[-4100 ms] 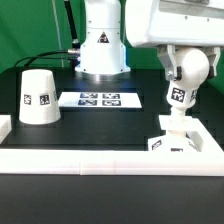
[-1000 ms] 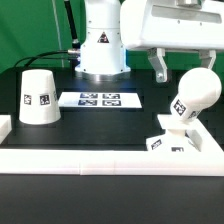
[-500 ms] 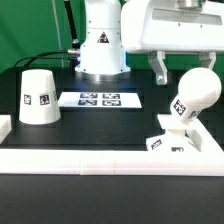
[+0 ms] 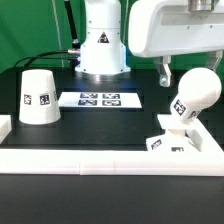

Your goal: Assemble lamp

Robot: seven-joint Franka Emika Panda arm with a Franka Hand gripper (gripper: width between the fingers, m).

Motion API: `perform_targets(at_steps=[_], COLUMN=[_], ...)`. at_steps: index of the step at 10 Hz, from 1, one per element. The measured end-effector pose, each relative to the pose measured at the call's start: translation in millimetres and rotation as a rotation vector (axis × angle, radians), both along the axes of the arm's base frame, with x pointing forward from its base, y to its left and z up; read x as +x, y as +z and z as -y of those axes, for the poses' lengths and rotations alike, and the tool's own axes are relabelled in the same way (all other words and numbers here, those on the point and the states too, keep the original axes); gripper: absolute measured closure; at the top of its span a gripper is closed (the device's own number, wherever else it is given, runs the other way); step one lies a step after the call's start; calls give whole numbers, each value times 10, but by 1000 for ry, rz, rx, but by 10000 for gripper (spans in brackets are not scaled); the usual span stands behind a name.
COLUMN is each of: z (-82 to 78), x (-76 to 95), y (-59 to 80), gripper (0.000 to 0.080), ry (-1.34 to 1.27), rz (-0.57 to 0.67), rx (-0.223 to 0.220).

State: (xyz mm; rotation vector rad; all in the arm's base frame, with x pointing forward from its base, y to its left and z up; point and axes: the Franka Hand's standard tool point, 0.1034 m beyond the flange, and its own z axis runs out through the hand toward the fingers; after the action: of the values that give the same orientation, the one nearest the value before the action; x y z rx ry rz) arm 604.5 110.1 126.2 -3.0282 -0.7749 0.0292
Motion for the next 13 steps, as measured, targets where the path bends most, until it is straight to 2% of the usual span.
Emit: perform_targets(at_steps=[2, 3, 4, 8, 10, 13], z=[-7, 13, 6, 37, 72, 2], x=[21, -8, 95, 122, 300, 433], y=[-14, -9, -9, -21, 8, -3], gripper=[101, 101, 101, 101, 101, 101], ry=[8, 16, 17, 21, 15, -8], rz=[-110, -212, -220, -217, -214, -209], rx=[-28, -56, -58, -55, -52, -53])
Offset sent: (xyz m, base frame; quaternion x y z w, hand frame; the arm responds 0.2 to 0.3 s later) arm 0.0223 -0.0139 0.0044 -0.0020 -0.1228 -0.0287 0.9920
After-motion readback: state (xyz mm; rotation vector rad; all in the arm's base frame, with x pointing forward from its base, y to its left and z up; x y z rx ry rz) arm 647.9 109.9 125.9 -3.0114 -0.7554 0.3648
